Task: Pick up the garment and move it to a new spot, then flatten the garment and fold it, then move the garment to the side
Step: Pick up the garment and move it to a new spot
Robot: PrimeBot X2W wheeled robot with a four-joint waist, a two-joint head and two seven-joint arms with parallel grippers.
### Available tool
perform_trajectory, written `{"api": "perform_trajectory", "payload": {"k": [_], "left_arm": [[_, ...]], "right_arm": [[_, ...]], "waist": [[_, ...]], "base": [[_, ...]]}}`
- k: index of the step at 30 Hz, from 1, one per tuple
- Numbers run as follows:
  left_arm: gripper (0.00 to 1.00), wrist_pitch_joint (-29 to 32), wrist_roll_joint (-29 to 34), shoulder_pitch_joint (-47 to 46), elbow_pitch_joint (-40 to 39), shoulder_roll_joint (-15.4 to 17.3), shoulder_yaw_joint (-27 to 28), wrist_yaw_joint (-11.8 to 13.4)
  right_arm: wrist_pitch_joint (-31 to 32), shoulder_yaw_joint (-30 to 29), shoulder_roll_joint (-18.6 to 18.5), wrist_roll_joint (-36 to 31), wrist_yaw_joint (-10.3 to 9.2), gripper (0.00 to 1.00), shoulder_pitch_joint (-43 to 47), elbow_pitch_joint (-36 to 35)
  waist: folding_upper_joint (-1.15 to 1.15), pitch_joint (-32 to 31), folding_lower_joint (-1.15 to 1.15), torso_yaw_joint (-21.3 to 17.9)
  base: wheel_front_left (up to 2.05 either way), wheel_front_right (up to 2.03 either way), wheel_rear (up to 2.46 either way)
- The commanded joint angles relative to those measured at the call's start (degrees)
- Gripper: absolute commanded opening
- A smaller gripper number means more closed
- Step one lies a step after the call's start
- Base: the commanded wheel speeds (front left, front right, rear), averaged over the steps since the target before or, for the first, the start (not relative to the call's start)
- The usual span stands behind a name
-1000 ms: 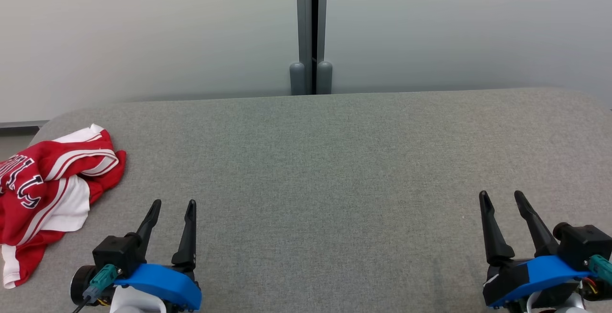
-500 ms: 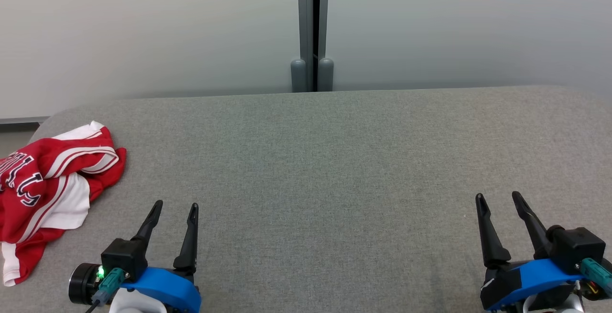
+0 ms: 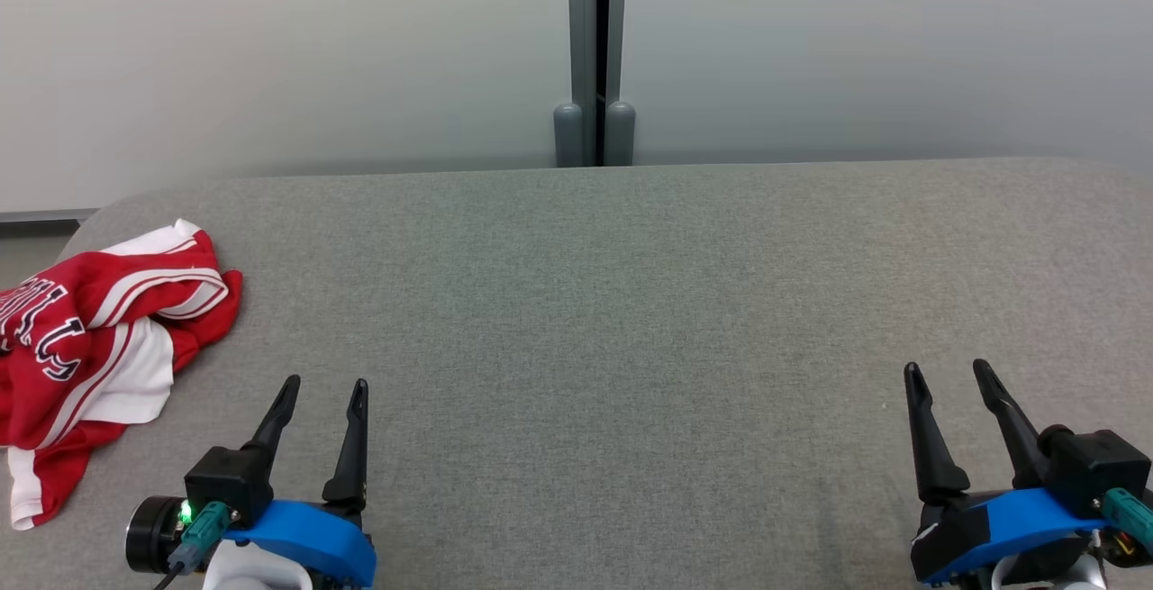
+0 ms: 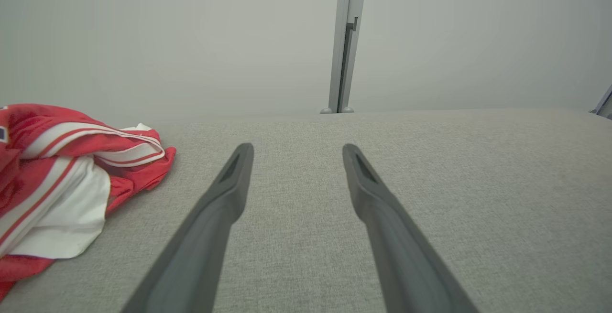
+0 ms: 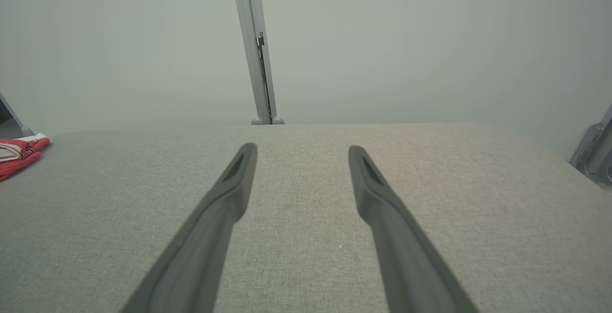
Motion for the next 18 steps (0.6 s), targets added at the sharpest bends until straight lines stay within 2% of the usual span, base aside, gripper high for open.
{"api": "perform_trajectory", "payload": {"k": [1,7,15,18], "left_arm": [[1.0,-0.3,-0.1,-1.1,-0.1,0.0,0.4,0.4],[1.0,-0.3,-0.4,-2.2,-0.9,-0.2,1.8,1.3],[1.0,-0.3,-1.3,-2.1,-2.5,0.2,5.5,2.7],[1.0,-0.3,-1.4,-1.9,-2.9,0.1,6.4,2.9]], "right_arm": [[-0.3,-0.2,0.0,0.0,0.03,1.0,0.1,-0.3],[0.1,0.1,0.0,-0.7,0.03,1.0,-0.7,-1.7],[0.7,1.7,0.0,-0.8,0.03,1.0,-1.9,-3.8],[1.0,2.2,0.0,-1.2,0.03,1.0,-2.4,-4.2]], "waist": [[0.0,0.3,0.0,0.5],[0.0,1.4,0.0,4.2],[0.0,3.0,0.0,12.3],[0.0,3.4,0.0,14.3]], "base": [[0.0,0.0,0.0],[0.0,0.0,0.0],[0.0,0.0,0.0],[0.0,0.0,0.0]]}}
